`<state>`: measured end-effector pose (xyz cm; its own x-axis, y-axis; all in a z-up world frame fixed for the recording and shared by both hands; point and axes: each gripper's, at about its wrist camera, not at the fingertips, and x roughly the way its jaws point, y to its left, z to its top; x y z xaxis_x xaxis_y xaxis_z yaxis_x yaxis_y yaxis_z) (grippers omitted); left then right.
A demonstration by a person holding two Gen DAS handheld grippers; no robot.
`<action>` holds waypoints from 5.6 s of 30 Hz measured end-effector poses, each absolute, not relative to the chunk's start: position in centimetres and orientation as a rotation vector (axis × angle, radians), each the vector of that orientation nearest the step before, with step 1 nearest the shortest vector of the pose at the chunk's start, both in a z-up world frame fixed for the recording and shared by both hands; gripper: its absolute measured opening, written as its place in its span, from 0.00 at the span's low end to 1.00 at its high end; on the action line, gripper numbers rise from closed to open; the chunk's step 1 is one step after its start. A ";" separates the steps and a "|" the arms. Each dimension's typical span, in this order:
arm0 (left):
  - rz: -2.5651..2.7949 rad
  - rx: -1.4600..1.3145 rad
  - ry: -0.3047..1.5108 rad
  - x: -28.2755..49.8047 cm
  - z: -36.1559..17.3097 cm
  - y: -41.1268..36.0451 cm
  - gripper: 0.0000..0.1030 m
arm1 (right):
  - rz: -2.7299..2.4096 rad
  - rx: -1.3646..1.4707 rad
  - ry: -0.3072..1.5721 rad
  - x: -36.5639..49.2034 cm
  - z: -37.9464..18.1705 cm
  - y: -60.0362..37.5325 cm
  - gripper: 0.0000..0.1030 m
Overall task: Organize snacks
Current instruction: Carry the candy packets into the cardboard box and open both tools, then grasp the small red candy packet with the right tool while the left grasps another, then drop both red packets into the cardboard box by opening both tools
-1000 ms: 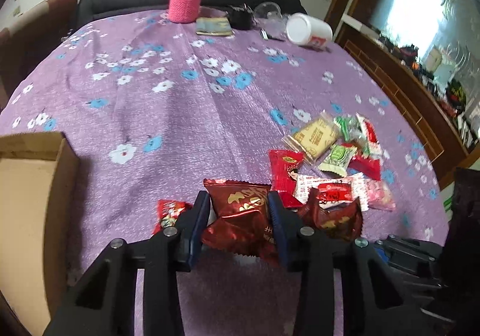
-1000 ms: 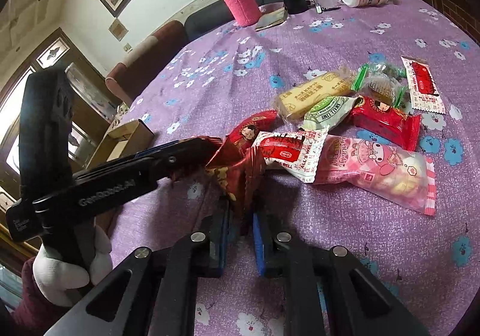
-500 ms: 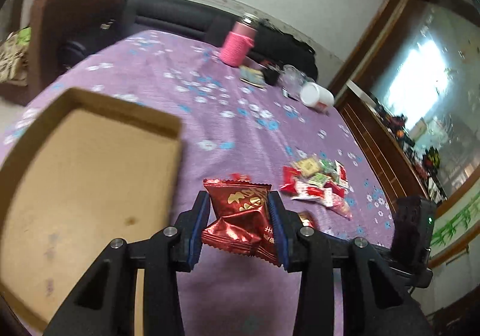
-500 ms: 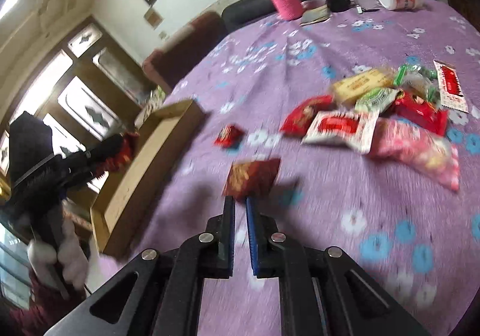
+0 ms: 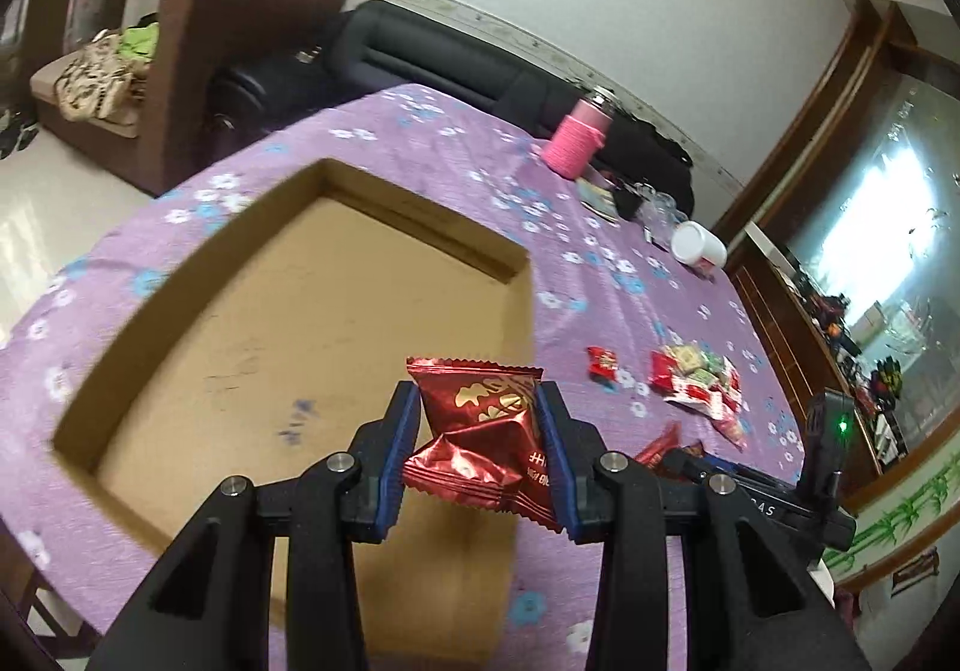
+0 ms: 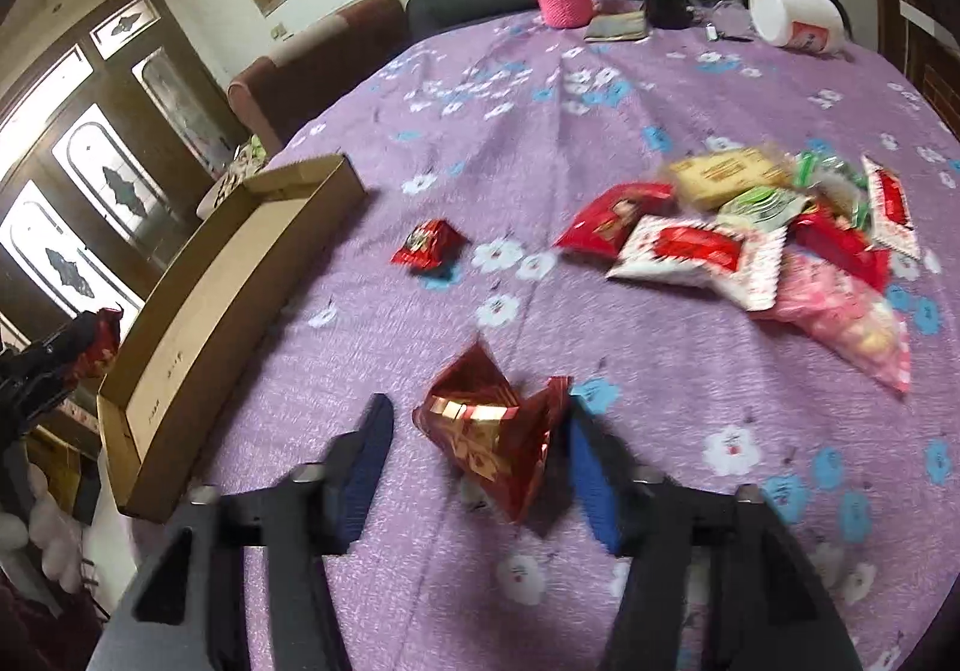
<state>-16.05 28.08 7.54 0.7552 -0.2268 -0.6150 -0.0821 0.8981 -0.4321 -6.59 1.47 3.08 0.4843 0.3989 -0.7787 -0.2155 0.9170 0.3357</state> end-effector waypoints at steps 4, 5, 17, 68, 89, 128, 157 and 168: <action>-0.035 -0.480 0.722 -16.5 7.0 30.2 0.38 | 0.382 0.228 0.988 -7.7 3.2 1.6 0.38; -0.025 -0.487 0.728 -16.4 6.7 30.6 0.38 | 0.382 0.233 0.984 -7.9 3.4 1.6 0.38; 0.114 -0.476 0.775 -15.6 4.8 34.6 0.38 | 0.627 0.190 0.885 -9.7 10.9 10.1 0.39; -0.025 -0.442 0.678 -19.2 10.1 29.3 0.60 | 0.285 0.180 1.025 2.2 2.7 8.3 0.18; -0.224 -0.358 0.722 -18.1 9.1 23.4 0.60 | 0.208 0.291 1.016 1.2 6.5 -2.0 0.35; -0.226 -0.154 0.906 -8.3 3.4 13.6 0.19 | 0.364 0.314 0.930 -3.8 7.2 0.4 0.19; 0.122 -0.353 0.889 -9.8 3.7 37.3 0.19 | 0.751 0.118 1.176 -0.8 4.2 28.1 0.22; 0.123 -0.372 0.812 -12.2 6.7 36.2 0.58 | 0.729 0.208 1.143 -0.7 5.3 24.9 0.25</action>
<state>-12.16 36.23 6.66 0.6847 -0.0340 -0.7281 -0.2482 0.9283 -0.2767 -0.73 24.89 5.31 0.2169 0.6223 -0.7522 -0.4195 0.7551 0.5038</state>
